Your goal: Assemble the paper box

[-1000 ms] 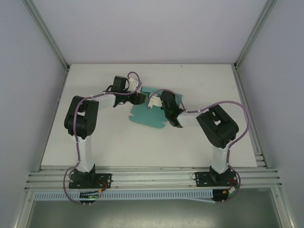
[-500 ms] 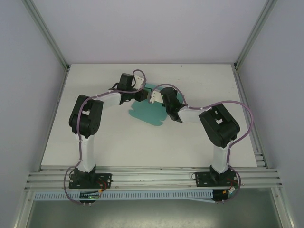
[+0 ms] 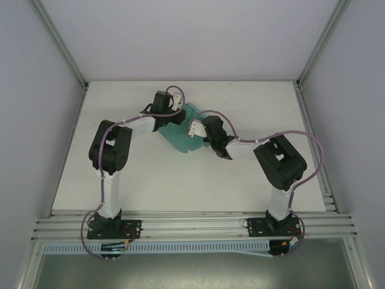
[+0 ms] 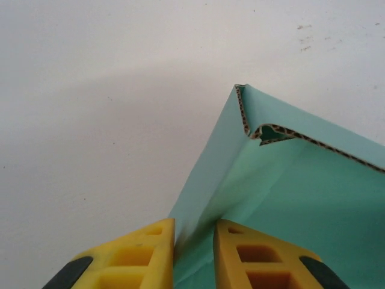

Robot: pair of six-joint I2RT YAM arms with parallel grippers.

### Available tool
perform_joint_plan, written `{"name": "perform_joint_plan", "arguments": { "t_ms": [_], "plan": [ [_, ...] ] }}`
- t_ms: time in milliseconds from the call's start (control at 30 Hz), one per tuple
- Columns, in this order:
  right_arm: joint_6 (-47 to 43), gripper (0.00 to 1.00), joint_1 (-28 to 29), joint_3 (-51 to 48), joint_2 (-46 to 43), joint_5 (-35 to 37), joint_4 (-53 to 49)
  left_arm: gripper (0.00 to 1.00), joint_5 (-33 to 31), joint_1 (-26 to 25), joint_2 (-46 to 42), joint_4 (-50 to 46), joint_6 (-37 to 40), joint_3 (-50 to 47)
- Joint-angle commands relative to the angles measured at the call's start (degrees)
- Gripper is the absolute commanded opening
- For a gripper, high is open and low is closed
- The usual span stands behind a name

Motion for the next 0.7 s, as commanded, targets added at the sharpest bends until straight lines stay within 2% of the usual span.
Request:
{"name": "perform_joint_plan", "arguments": {
  "t_ms": [0, 100, 200, 300, 367, 467, 567, 633, 667],
  "plan": [
    [5.1, 0.48, 1.2, -2.0, -3.4, -3.7, -1.1, 0.0, -0.4, -0.5, -2.1, 5.1, -1.9, -1.6],
    [7.4, 0.49, 1.2, -3.0, -7.1, -1.2, 4.0, 0.0, 0.8, -0.5, -3.4, 3.4, 1.4, -3.3],
    [10.6, 0.48, 0.5, -3.0, -10.1, -3.9, 1.0, 0.0, 2.9, -0.6, -3.1, -1.6, 5.5, -2.5],
    [13.1, 0.5, -0.3, -3.0, -10.1, -5.4, 0.8, 0.0, 3.2, -0.7, -3.3, -2.1, 7.4, -3.9],
    [13.3, 0.55, -1.0, -2.8, -9.3, -4.3, 3.8, 0.0, 4.5, -0.8, -4.2, -1.7, 7.6, -5.3],
    [12.9, 0.66, -2.0, -0.7, -8.8, -3.1, 4.5, 0.0, 2.0, -1.1, -6.2, -0.8, 7.4, -8.0],
    [19.2, 0.73, -2.9, 2.0, -9.3, 1.2, 2.5, 0.0, 2.4, -1.2, -8.8, -0.7, 6.2, -11.6],
    [23.5, 0.81, -4.2, 1.7, -11.3, -2.2, -1.2, 0.0, 3.7, -1.3, -10.3, -2.4, 5.7, -13.3],
    [23.2, 0.82, -5.2, 1.3, -12.9, -9.2, -6.2, 0.0, 3.4, -1.3, -10.8, -4.4, 5.3, -13.5]
  ]
}}
